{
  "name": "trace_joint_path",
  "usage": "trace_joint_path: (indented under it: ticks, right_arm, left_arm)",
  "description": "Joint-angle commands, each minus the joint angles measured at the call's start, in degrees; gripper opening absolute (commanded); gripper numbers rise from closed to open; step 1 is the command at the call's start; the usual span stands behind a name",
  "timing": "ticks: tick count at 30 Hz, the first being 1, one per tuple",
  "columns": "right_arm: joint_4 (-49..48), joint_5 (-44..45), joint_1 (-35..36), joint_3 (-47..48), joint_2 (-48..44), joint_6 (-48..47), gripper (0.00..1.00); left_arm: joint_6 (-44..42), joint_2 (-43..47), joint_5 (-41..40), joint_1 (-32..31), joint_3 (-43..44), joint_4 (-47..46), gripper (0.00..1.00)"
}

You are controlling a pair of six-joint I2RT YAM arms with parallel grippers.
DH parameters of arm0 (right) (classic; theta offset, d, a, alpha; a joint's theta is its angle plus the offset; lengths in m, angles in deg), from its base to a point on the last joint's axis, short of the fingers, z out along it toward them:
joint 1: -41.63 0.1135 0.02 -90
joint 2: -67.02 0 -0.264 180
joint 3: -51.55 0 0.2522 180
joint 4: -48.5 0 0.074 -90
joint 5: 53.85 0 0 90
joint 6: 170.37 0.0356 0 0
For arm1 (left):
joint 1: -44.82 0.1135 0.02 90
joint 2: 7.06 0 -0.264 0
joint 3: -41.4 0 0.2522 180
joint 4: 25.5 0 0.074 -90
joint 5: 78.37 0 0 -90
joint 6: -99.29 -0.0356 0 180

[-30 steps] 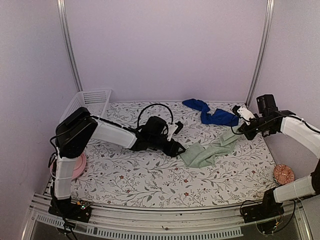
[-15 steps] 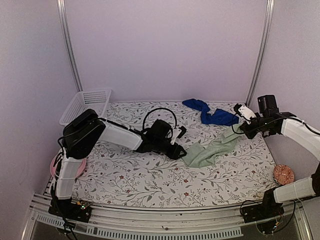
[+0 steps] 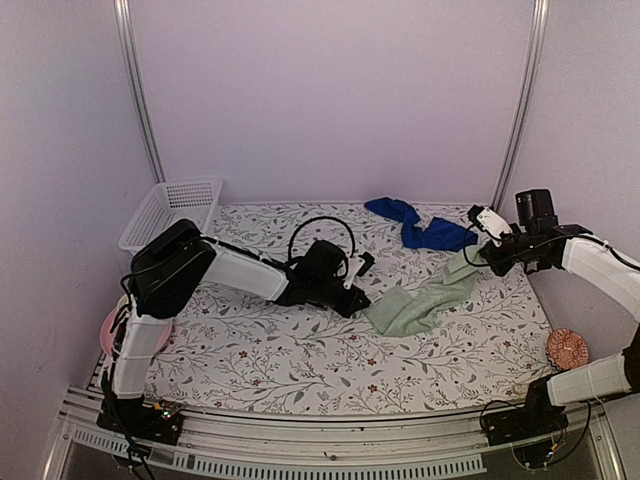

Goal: Roll the towels
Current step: Pass from the right arm to the left

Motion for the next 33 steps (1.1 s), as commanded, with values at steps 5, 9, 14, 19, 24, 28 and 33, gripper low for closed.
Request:
trace_joint_path:
  ticks: [5, 9, 14, 19, 24, 28, 33]
  right_arm:
    - [-4.1, 1.52, -0.3, -0.38, -0.84, 1.89, 0.03]
    - [-6.25, -0.23, -0.3, -0.59, -2.81, 2.77, 0.03]
    - [-7.5, -9.89, -0.26, -1.08, -8.44, 2.54, 0.03]
    - [-7.97, -23.5, -0.1, -4.01, -15.74, -0.3, 0.05]
    - [-7.83, -28.72, 2.5, -7.92, -20.88, -6.68, 0.16]
    - [-6.65, -24.64, 4.39, -8.64, -19.22, -10.91, 0.37]
    - [-6.03, -19.93, 5.38, -8.36, -16.44, -12.6, 0.75]
  left_arm:
    - [0.79, 8.31, -3.96, -0.6, -3.65, -4.89, 0.0]
    - [0.59, 13.88, -7.46, -0.22, -6.27, -7.84, 0.0]
    - [1.32, 22.49, -12.02, 1.11, -10.83, -10.4, 0.0]
    - [2.73, 31.57, -19.67, 2.83, -18.36, -12.6, 0.0]
    - [2.11, 43.1, -27.98, 3.96, -27.2, -15.33, 0.0]
    - [1.77, 49.72, -31.37, 4.07, -30.44, -13.1, 0.0]
    - [2.28, 56.75, -32.67, 4.12, -36.49, -14.37, 0.0]
